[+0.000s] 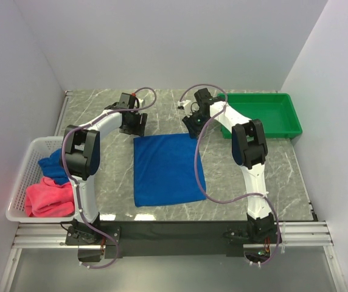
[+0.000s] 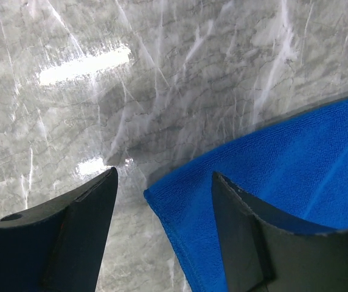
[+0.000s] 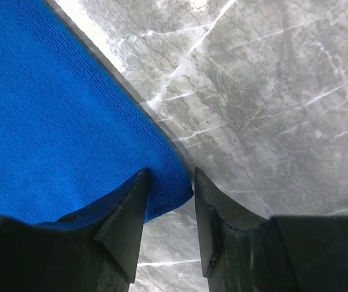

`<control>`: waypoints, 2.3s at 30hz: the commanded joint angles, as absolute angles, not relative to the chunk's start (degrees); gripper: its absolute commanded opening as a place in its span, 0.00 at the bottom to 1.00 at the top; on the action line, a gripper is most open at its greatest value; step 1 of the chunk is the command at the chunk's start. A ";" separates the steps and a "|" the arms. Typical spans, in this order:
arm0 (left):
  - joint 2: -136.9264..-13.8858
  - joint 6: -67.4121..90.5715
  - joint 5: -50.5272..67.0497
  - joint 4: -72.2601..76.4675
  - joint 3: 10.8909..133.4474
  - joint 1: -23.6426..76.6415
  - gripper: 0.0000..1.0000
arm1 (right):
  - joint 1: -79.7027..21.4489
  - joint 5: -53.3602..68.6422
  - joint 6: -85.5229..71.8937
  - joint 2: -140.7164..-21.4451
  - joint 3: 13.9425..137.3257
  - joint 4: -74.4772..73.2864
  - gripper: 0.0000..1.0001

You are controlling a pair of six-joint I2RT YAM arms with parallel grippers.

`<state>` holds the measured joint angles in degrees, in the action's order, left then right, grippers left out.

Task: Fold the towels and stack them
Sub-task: Fold the towel

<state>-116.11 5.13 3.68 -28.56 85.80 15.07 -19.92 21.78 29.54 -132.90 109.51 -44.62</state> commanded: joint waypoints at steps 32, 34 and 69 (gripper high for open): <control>-120.50 0.79 7.73 -33.13 86.31 13.45 0.36 | -21.36 13.36 29.62 -133.95 108.99 -45.79 0.25; -120.32 0.97 7.82 -33.48 85.52 12.92 0.32 | -21.36 13.27 29.53 -133.95 108.72 -45.62 0.22; -104.33 -3.25 6.06 -22.33 82.62 11.87 0.01 | -21.88 3.35 26.45 -116.37 102.75 -32.26 0.00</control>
<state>-106.91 -1.50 7.86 -23.59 82.81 12.08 -21.65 7.53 26.24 -118.78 102.78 -33.28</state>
